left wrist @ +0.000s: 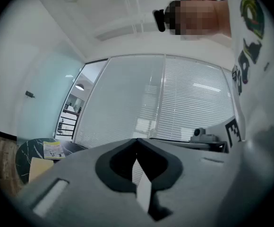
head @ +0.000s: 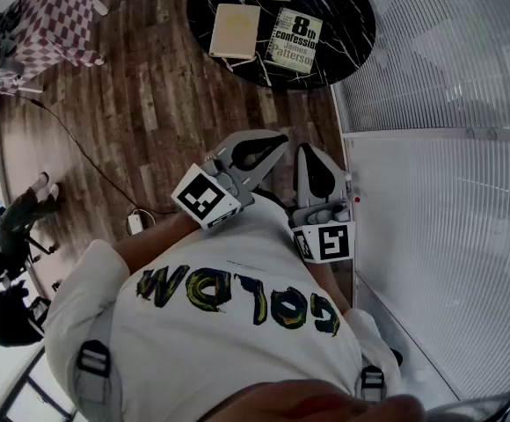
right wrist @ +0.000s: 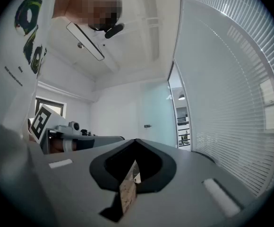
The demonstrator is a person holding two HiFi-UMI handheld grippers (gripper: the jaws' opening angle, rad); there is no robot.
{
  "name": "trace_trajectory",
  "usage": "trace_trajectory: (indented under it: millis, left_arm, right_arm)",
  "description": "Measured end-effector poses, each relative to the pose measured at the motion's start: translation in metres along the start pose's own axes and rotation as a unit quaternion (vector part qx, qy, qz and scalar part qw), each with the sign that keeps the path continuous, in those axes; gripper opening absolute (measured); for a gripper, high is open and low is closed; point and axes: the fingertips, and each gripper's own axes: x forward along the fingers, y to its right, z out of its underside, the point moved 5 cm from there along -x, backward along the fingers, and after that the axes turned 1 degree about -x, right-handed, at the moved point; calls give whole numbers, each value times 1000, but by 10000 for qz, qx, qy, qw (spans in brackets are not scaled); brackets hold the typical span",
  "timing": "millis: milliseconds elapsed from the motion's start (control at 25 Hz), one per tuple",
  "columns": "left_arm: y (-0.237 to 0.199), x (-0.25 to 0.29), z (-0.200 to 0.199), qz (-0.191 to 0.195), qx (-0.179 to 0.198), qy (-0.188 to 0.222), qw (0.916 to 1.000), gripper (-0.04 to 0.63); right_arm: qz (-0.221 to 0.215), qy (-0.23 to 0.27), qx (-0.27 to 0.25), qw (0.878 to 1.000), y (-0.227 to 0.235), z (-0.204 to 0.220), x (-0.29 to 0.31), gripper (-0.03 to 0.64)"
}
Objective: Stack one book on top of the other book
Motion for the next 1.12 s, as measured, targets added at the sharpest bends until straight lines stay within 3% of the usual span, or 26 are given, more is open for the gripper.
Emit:
trace_trajectory:
  millis: [360,1120]
  left_arm:
    - [5,8,4,-109,-41,-45,9999,2]
    - [20,26,19,-540,-96,-139,9984,2]
  right_arm:
    - [-190,258,56,9995,7,-7,-7,3]
    - [-377,40,277,9989,37,9,-24,3]
